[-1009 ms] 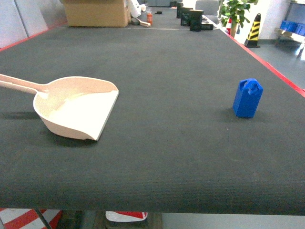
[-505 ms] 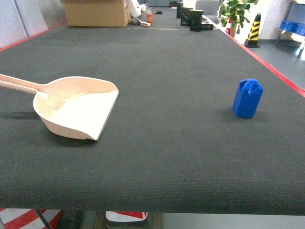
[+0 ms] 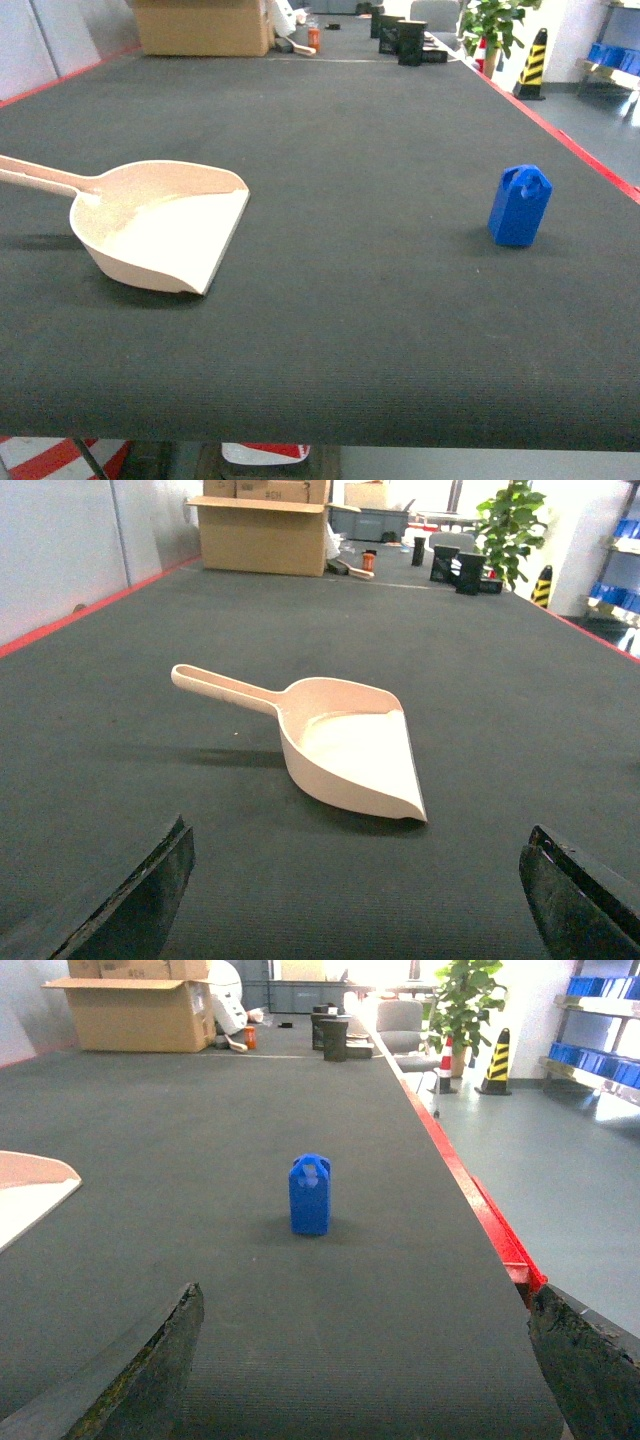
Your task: Place part in tray to right shelf
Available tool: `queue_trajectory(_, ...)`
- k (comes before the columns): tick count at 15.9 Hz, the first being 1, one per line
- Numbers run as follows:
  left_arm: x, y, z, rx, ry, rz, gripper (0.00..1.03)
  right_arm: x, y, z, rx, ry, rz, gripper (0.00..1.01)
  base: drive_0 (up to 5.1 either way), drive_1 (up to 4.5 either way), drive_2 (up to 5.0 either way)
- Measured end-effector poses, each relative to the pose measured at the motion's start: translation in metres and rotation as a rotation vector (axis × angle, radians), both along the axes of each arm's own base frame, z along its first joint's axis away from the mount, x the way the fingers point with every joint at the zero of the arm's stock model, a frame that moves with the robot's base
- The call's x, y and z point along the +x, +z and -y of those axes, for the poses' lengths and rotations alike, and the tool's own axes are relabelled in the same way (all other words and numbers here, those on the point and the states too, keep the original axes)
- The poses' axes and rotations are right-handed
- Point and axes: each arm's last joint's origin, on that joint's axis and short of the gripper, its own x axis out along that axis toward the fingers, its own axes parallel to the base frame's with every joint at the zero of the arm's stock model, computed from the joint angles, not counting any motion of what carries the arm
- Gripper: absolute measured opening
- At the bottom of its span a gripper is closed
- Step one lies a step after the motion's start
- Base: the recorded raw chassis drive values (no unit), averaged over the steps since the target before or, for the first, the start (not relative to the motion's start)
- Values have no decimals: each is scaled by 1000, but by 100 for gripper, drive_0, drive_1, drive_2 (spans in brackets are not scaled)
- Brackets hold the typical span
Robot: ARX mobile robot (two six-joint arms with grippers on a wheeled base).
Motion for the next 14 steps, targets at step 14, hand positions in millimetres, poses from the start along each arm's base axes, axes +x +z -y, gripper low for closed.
queue_trajectory(14, 36, 6, -27, -422, 153, -154, 98, 0, 0, 0, 0, 0, 0, 98, 0, 0, 0)
